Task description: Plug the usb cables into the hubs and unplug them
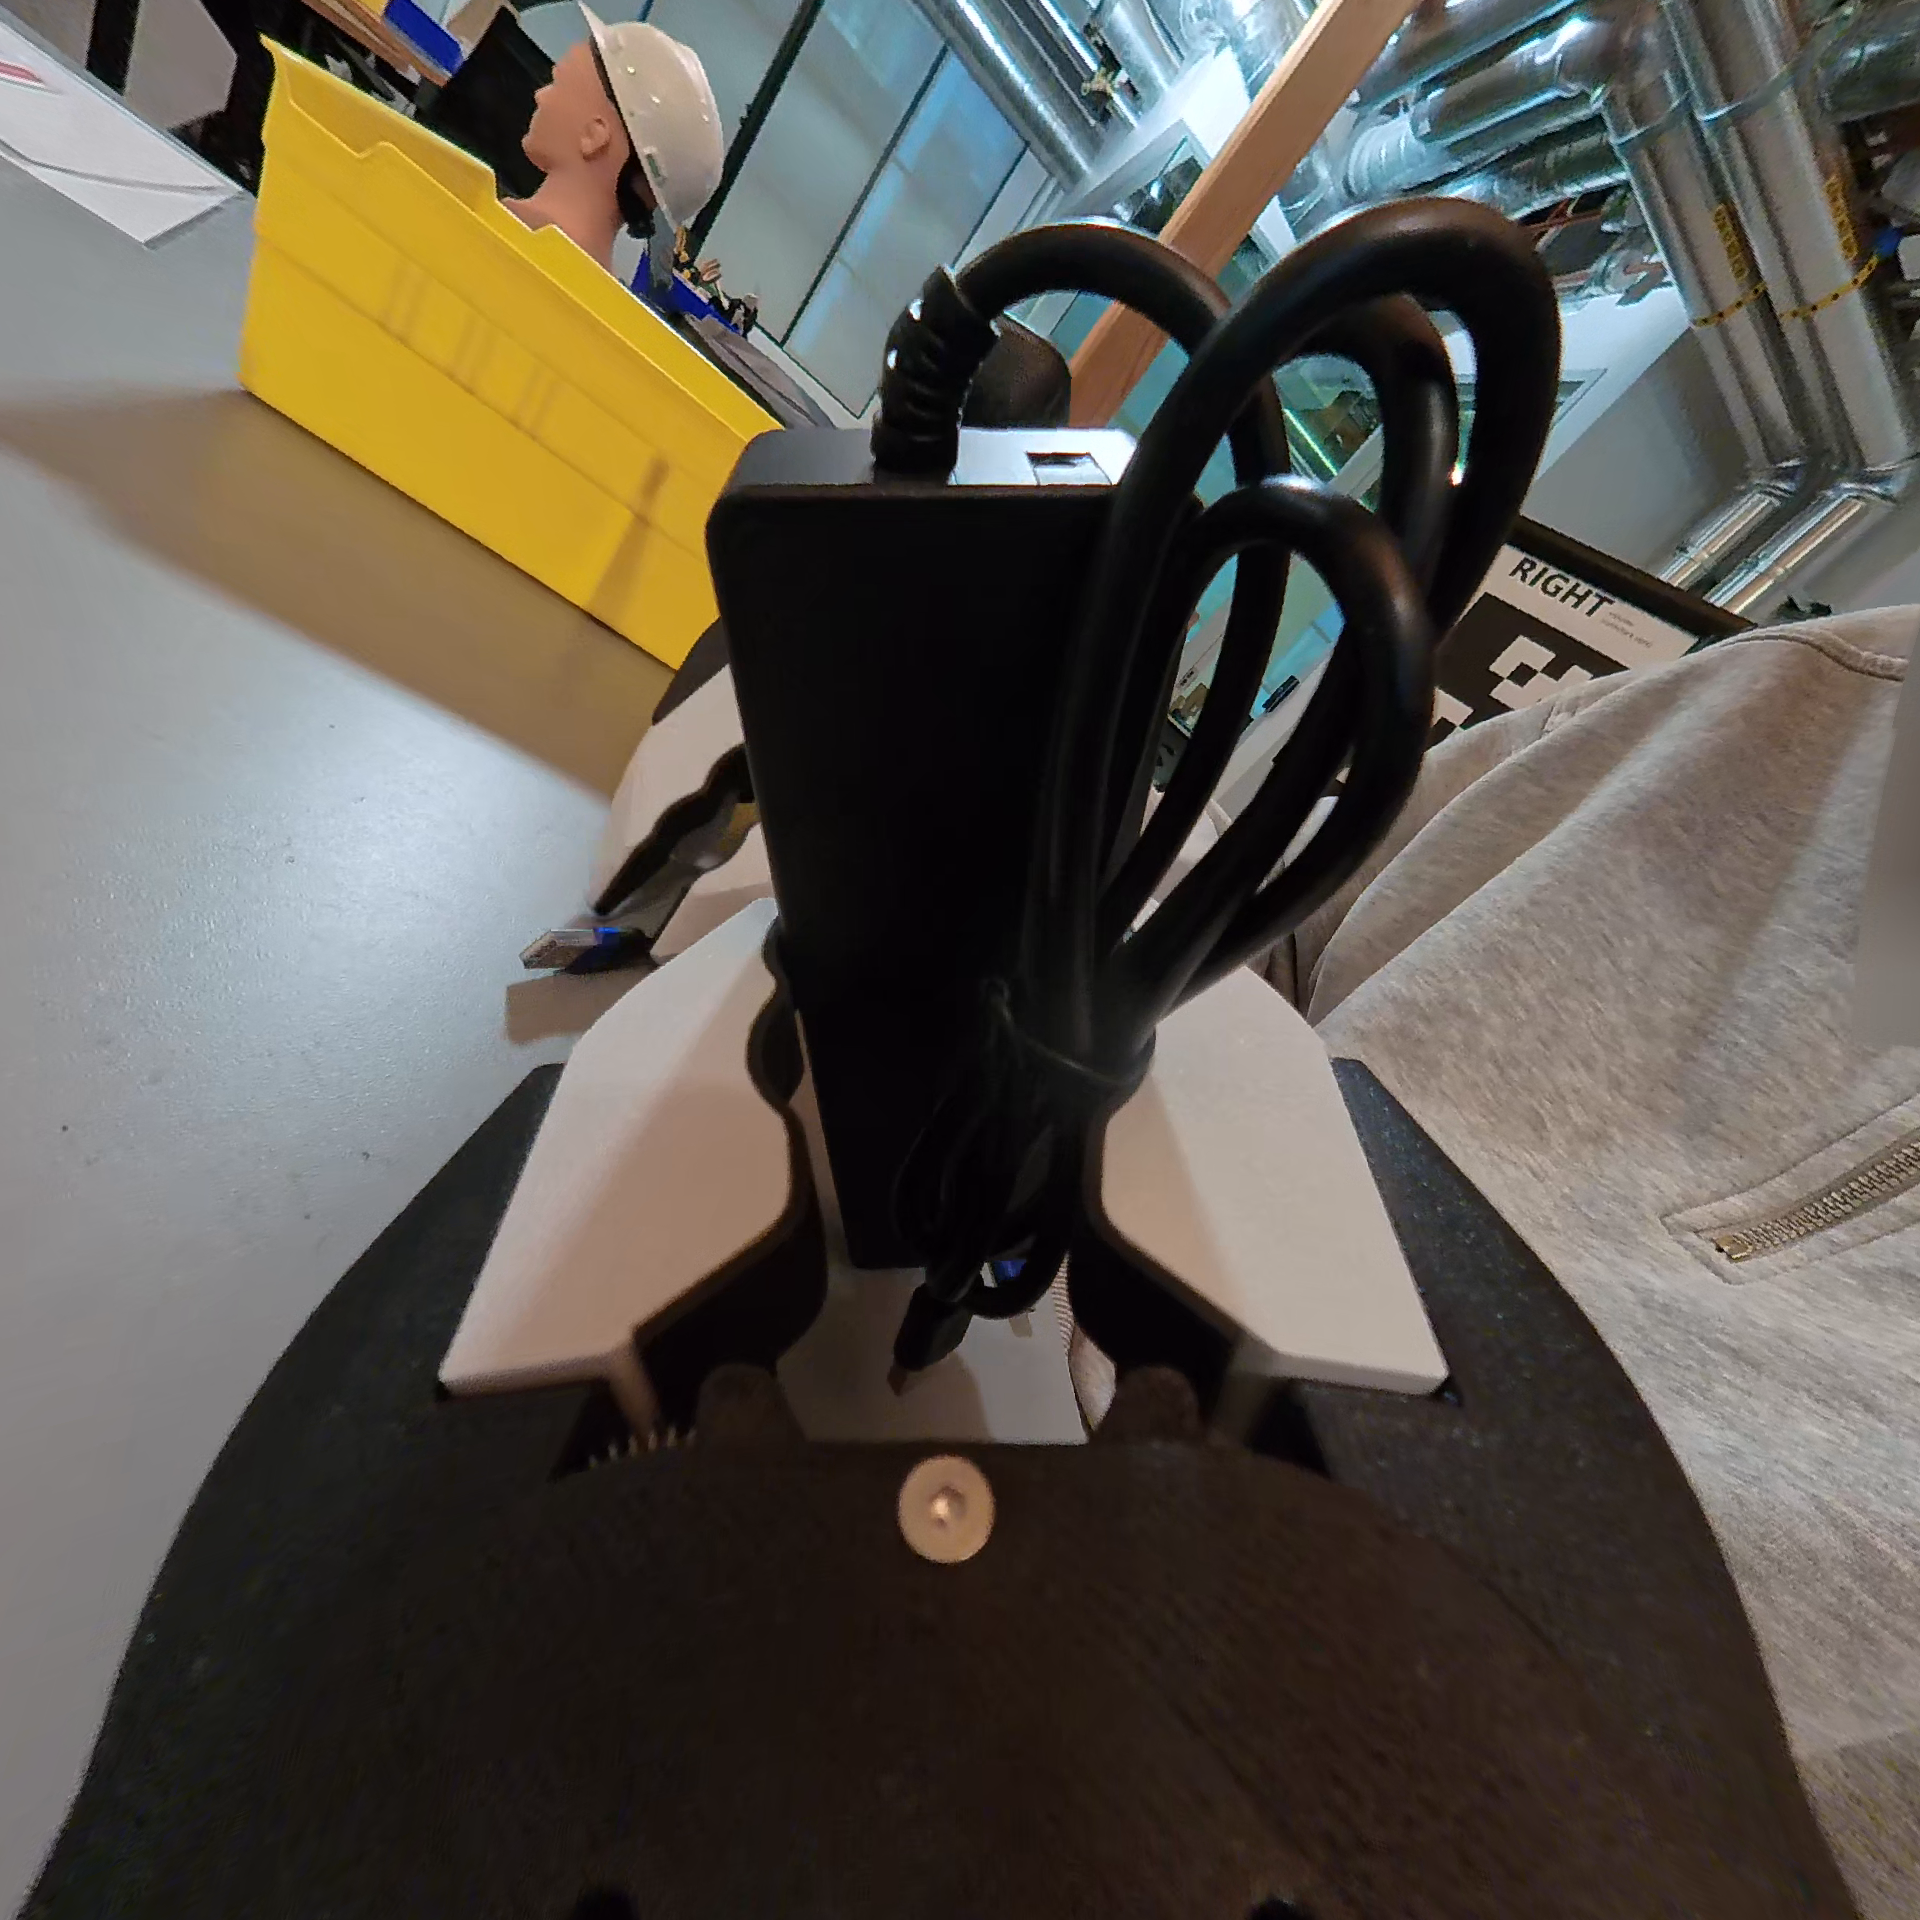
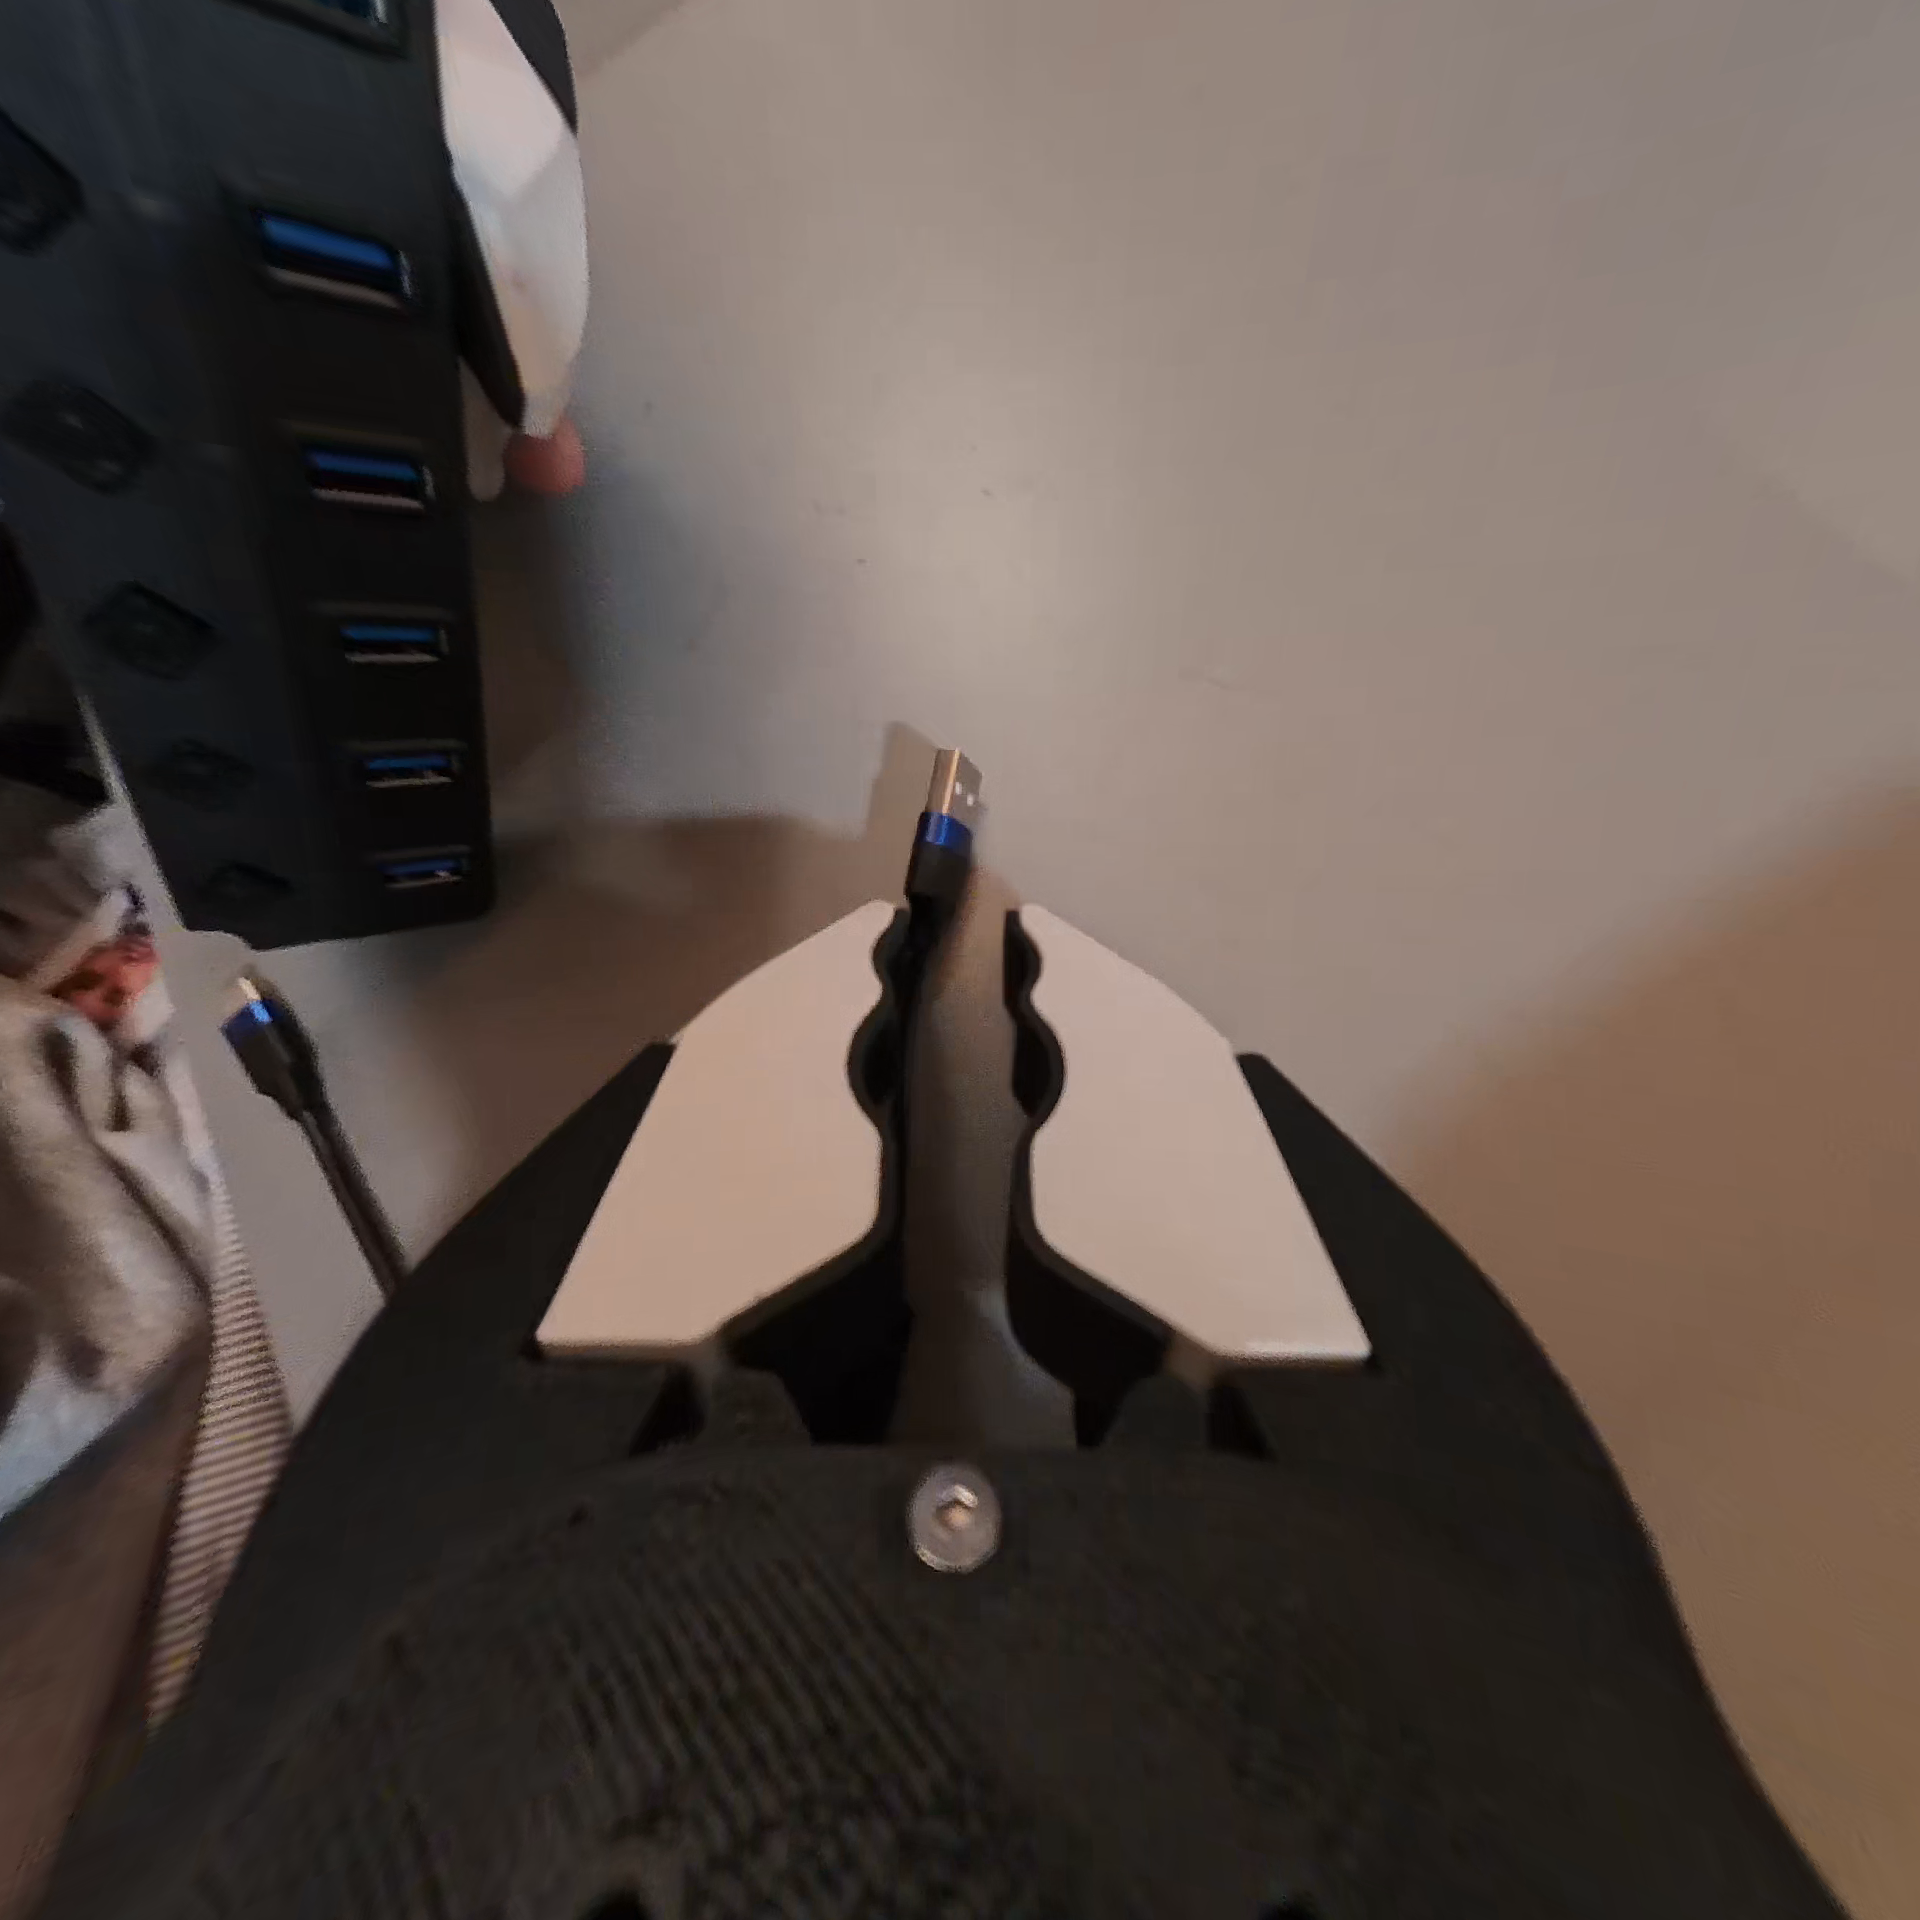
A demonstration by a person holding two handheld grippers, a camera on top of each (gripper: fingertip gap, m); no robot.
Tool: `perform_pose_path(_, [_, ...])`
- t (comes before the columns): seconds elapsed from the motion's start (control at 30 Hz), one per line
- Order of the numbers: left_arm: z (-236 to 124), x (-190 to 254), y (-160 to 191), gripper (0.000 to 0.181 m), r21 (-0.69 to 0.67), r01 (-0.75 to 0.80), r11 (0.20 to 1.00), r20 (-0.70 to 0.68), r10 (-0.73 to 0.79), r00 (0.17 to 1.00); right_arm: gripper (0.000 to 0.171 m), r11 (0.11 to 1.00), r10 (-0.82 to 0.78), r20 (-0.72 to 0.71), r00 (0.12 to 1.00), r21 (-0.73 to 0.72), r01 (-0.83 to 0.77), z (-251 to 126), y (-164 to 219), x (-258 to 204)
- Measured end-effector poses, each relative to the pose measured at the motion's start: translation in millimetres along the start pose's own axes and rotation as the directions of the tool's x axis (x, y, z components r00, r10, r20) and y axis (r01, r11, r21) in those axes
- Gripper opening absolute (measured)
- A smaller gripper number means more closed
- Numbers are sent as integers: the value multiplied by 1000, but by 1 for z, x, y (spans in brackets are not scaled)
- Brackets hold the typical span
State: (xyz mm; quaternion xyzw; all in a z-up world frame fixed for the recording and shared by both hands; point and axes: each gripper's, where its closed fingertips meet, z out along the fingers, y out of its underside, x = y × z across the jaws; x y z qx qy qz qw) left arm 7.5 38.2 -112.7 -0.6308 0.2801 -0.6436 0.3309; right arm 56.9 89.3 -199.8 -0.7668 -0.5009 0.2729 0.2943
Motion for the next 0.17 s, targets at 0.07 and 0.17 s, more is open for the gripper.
perform_pose_path(0.07, [0,0,0,56,-1,0,1000,0,0,1000,20,997,-72,-49,996,-17,71,1,2,3])
perform_pose_path(0.17, [0,0,0,56,-2,0,1000,0,0,1000,25,967,-255,-124,959,-22,255,-1,-1,2])
